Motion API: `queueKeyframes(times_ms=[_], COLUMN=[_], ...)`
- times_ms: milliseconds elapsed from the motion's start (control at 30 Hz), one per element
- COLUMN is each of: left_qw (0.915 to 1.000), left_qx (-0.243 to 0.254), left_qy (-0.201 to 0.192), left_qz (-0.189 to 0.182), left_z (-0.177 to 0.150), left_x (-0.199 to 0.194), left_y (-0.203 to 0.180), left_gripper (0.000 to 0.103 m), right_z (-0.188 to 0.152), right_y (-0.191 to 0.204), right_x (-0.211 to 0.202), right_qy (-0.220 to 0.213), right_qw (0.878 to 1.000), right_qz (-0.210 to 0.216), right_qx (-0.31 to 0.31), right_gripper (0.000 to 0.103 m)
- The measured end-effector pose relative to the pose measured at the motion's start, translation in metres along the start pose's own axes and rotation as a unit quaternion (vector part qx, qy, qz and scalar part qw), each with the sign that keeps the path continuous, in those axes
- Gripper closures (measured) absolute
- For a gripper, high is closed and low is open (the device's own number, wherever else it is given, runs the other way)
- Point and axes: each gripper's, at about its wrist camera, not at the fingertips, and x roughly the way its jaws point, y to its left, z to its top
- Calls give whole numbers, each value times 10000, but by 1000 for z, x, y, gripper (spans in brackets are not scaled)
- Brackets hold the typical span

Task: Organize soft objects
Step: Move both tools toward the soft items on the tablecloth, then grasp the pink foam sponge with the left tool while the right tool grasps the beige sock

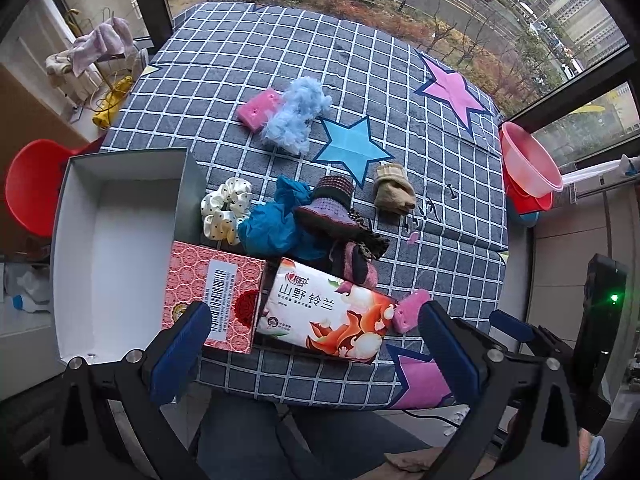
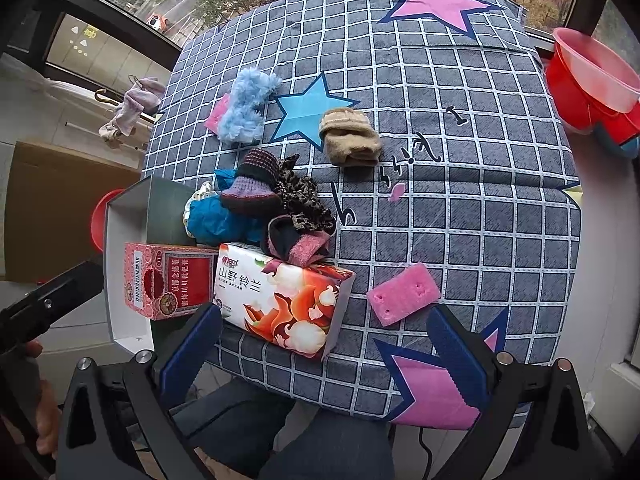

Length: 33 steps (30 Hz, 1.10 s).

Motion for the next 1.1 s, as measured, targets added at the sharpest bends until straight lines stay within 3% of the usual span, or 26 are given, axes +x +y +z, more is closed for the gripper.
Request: queueKeyframes(times_ms=[200,400,700,867,1000,1100], left_qw=[9999,9978,9826,9700,9638,9527], left_qx=[-26,122,571,1018,1398,1723], left_qy=[47,-200,-728,-500,-5,353], left_qz=[158,621,1609,2152,2270,2478], left_z=[-1,14,105,170,210,226], left_x=[1,-3,4,61,123,169], left_y=[9,23,60,71,68,63], left_gripper=[0,0,0,0,0,0], right_z=[-1,-4,-4,7,12,12], right_y=[-5,-15,-33,-32,-29,-27], right_x=[5,15,25,29,36,45], right_qy=[21,75,176,147,167,215], right_qw=[9998,9989,9963,9946,9925,9898], right_qz=[130,204,-39,-241,-333,-403], right_qx=[163,410,845,994,1161,1347], right_gripper=[0,0,0,0,0,0])
